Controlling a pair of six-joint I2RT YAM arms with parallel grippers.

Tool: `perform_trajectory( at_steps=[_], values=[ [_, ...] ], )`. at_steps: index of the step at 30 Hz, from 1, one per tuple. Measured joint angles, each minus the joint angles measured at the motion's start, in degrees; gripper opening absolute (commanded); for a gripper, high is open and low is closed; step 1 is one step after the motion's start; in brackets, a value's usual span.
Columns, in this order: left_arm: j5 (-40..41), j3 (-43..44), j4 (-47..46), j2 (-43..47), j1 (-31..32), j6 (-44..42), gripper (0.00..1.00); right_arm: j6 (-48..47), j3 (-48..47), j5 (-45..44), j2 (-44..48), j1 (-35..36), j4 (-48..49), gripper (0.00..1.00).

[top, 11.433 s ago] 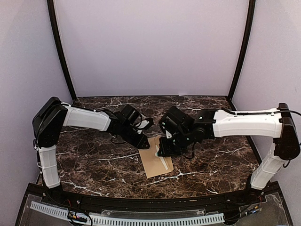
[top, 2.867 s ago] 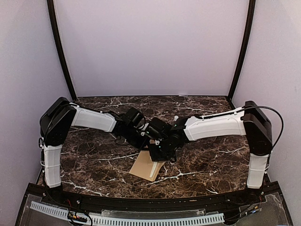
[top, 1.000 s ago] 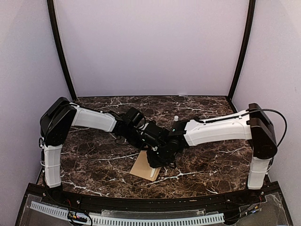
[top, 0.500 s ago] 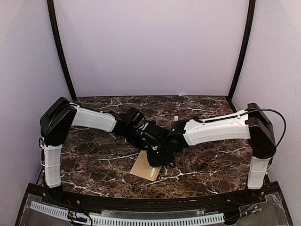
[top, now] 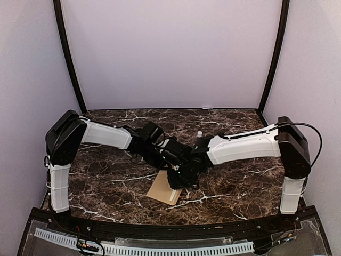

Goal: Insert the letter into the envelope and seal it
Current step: Paint the envelope at the center of the board.

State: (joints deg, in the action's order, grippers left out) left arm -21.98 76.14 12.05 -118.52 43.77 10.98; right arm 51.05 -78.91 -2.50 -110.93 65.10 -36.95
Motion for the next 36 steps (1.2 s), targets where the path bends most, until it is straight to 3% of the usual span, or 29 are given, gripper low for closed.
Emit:
perform_trajectory(
  at_steps=[36],
  values=[
    [-0.1, 0.4, 0.0, -0.3, 0.0, 0.0, 0.02, -2.8, -0.4, 1.2, -1.0, -5.4, 2.5, 0.0]
  ],
)
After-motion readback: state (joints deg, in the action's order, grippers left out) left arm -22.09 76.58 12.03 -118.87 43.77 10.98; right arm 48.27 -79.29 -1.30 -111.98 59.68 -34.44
